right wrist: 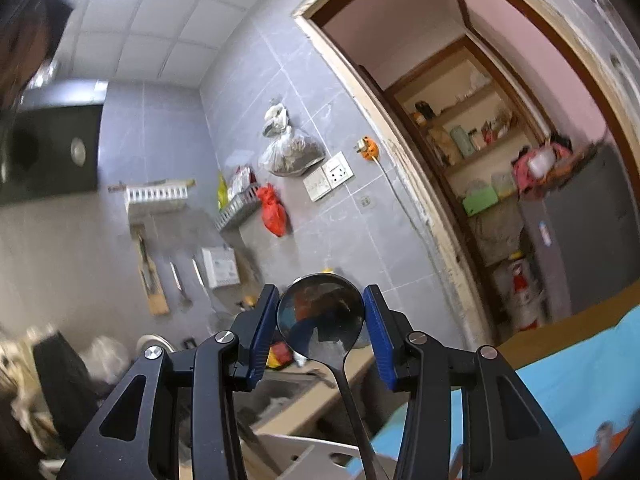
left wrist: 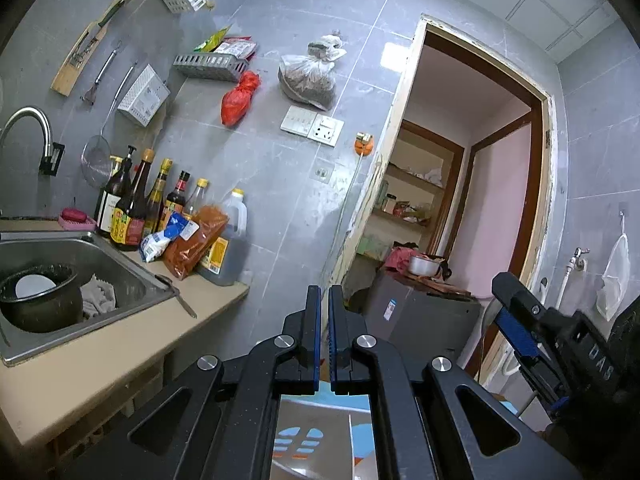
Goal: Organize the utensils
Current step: 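Carry both spoons over the white holder and open both tools to drop them, then move both tools back over the remaining utensils on the cloth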
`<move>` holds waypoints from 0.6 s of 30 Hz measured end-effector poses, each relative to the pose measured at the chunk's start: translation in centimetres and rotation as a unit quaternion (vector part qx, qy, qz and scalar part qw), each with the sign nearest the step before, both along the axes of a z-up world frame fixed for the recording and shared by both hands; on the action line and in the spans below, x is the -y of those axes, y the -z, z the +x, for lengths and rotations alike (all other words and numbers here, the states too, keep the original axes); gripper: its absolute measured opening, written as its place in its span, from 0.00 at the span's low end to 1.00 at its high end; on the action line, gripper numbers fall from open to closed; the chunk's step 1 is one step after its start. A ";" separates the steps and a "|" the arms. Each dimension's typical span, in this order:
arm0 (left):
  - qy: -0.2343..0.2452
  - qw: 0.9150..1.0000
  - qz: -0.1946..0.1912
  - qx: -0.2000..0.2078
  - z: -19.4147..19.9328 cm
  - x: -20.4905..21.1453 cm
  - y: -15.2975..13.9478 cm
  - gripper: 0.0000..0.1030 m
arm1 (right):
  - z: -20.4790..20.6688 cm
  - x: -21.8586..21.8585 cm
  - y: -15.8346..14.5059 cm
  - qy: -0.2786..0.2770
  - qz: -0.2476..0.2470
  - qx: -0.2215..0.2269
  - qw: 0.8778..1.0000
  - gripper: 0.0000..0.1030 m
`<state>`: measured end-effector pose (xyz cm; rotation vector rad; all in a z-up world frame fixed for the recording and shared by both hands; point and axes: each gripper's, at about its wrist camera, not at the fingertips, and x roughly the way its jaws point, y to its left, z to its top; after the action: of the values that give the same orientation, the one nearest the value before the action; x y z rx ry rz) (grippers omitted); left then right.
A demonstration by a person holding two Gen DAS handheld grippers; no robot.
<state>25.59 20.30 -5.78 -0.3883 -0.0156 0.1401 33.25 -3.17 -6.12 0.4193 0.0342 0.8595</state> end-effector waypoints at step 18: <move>0.014 0.999 -0.006 -0.051 0.1 1.2 -1.0 0.06 | -0.8 1.8 -0.1 0.035 -0.055 -0.014 0.998 0.57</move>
<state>25.64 19.12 -4.73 -0.3937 0.0906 0.1314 32.41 -5.01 -5.99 0.3277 0.0913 0.7782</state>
